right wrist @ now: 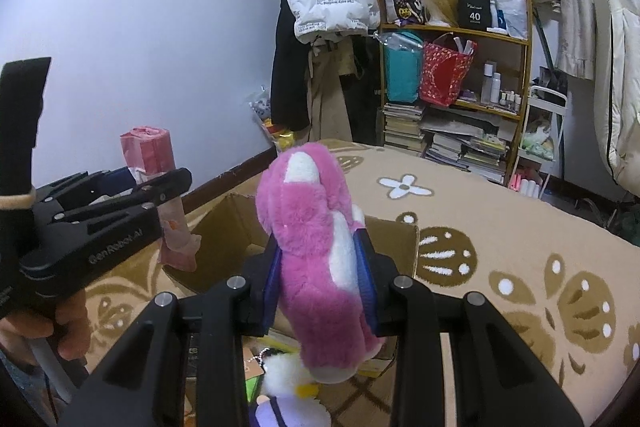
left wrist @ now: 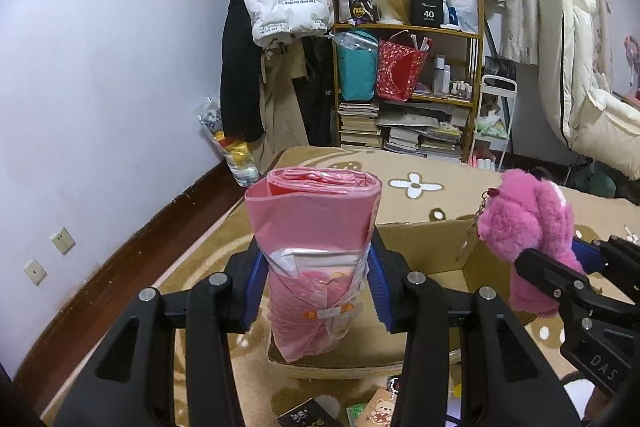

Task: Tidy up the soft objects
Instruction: 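Lift and carry both held items over the open cardboard box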

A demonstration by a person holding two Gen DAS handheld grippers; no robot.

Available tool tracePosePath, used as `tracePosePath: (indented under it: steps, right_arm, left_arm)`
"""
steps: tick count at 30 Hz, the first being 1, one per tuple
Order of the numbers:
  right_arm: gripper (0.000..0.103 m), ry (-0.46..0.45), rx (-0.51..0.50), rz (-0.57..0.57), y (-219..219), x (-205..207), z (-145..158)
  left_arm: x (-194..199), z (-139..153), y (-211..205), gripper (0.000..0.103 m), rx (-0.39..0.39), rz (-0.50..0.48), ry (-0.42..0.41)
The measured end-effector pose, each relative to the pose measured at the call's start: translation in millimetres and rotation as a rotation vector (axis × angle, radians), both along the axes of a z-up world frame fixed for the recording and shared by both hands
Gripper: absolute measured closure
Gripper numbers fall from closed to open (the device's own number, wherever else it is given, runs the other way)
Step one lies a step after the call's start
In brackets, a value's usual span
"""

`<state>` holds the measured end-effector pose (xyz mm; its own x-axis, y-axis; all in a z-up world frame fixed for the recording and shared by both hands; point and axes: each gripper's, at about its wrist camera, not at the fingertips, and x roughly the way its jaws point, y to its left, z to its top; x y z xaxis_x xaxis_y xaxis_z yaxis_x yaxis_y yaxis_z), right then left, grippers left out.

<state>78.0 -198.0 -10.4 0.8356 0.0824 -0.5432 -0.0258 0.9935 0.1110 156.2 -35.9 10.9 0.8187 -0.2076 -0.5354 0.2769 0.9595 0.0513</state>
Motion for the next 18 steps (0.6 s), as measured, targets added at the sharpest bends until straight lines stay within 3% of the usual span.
tracePosePath:
  steps: [5,18]
  right_arm:
    - [0.067,0.006,0.018,0.002,-6,5,-10]
    - [0.066,-0.004,0.061,0.01,-19,16,-22]
  left_arm:
    - [9,-13,1,0.059,-0.035,0.004,0.049]
    - [9,-32,-14,0.058,0.038,0.0,0.044]
